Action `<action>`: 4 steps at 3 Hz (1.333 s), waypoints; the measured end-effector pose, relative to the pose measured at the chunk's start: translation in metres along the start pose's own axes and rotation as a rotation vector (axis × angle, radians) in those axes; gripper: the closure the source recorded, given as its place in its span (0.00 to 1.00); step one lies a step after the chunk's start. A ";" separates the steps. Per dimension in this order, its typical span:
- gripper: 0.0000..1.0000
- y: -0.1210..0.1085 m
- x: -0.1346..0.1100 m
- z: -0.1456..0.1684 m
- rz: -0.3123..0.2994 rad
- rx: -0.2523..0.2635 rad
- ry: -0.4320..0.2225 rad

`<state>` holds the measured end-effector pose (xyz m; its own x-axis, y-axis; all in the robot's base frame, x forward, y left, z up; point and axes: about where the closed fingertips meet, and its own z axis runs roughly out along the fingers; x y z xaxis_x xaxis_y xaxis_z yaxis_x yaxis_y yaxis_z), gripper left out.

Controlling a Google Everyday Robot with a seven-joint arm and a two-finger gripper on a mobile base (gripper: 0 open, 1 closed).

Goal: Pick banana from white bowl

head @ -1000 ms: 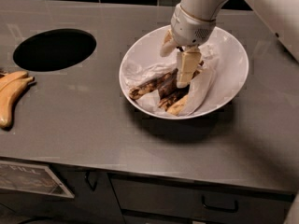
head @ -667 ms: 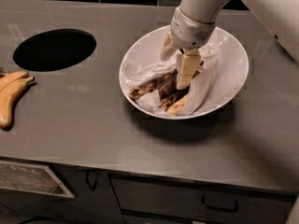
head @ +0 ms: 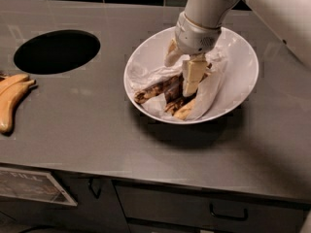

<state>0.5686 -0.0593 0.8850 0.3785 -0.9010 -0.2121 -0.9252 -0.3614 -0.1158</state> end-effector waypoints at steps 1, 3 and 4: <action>0.35 0.001 -0.001 0.002 -0.007 -0.003 -0.001; 0.77 0.002 0.000 0.001 -0.002 0.007 0.000; 1.00 0.002 0.000 0.001 -0.002 0.007 0.000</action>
Offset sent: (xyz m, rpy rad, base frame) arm -0.0105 -0.0084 0.0007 -0.0095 0.0074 -0.0059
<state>0.5670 -0.0598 0.8834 0.3804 -0.9003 -0.2117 -0.9242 -0.3615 -0.1234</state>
